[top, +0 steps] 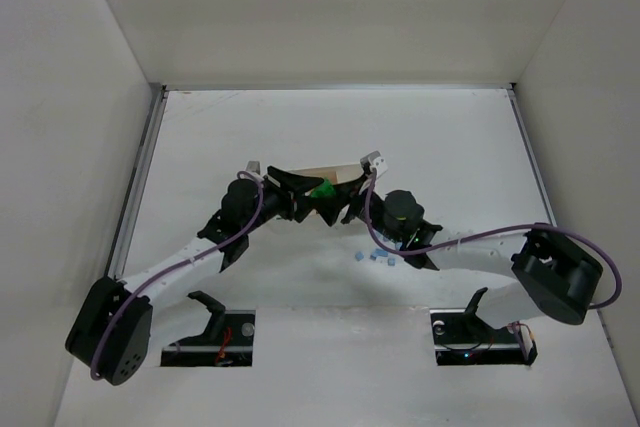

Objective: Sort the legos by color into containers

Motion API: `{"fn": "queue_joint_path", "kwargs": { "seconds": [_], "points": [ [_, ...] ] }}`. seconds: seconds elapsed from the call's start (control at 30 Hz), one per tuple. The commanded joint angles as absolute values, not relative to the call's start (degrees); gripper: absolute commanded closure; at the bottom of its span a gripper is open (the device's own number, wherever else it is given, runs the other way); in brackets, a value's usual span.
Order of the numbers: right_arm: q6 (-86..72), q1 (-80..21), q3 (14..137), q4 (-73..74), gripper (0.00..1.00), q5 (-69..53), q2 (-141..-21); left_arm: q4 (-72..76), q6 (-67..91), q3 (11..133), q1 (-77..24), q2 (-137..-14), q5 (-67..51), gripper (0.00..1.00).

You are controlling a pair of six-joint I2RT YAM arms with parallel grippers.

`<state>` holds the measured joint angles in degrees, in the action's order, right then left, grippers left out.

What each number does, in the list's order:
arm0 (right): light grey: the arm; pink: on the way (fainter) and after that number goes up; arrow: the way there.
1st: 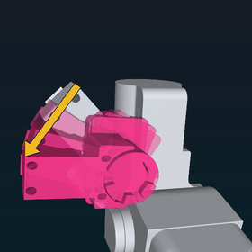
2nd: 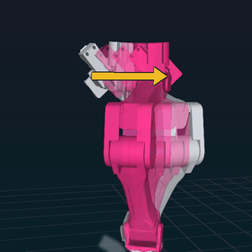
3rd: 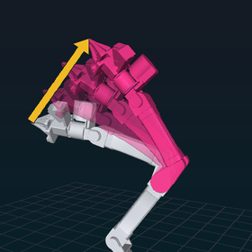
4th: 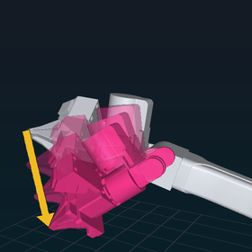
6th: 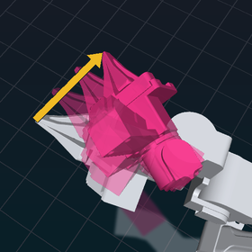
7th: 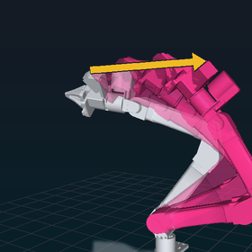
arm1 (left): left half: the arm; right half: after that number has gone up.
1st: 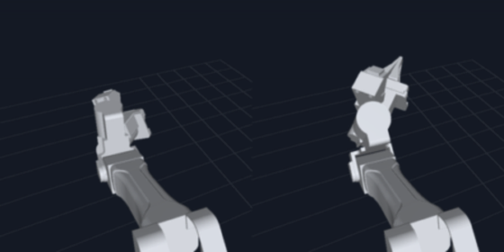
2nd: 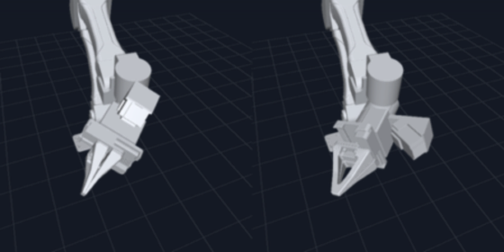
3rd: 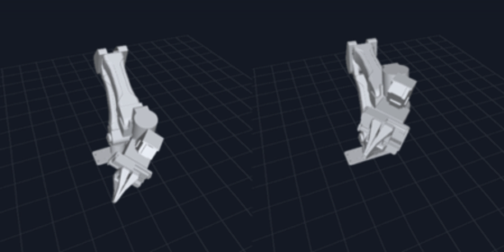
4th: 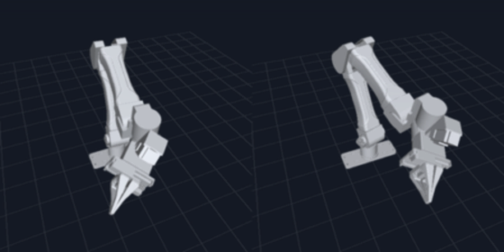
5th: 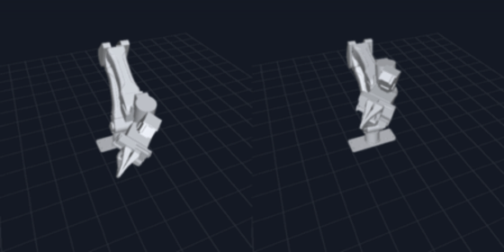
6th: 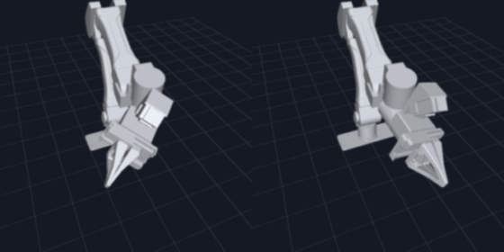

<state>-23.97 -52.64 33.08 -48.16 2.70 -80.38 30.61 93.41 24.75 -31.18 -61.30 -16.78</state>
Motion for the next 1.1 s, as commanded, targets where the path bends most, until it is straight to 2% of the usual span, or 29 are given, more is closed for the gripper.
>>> {"fn": "queue_joint_path", "kwargs": {
  "seconds": [0.0,0.53,0.73,0.93,1.07],
  "points": [
    [-21.4,-53.3,35.2,-52.4,0.54,5.4,-79.4,33.5,94.8,24.6,-31.5,-61.3,-18.5,0.50],
    [-20.2,-55.0,36.0,-56.4,0.54,9.6,-83.9,36.8,99.0,24.1,-32.1,-62.4,-19.4,0.62],
    [-19.2,-55.3,36.1,-57.6,0.54,11.9,-85.0,37.3,99.4,23.7,-32.6,-62.9,-19.4,0.62],
    [-18.0,-56.0,36.1,-58.9,0.54,14.1,-85.7,37.3,99.8,23.6,-32.5,-62.9,-19.4,0.55],
    [-16.5,-56.8,36.0,-61.2,0.53,16.8,-86.0,37.3,99.9,23.8,-32.6,-62.8,-19.7,0.56]
  ]
}}
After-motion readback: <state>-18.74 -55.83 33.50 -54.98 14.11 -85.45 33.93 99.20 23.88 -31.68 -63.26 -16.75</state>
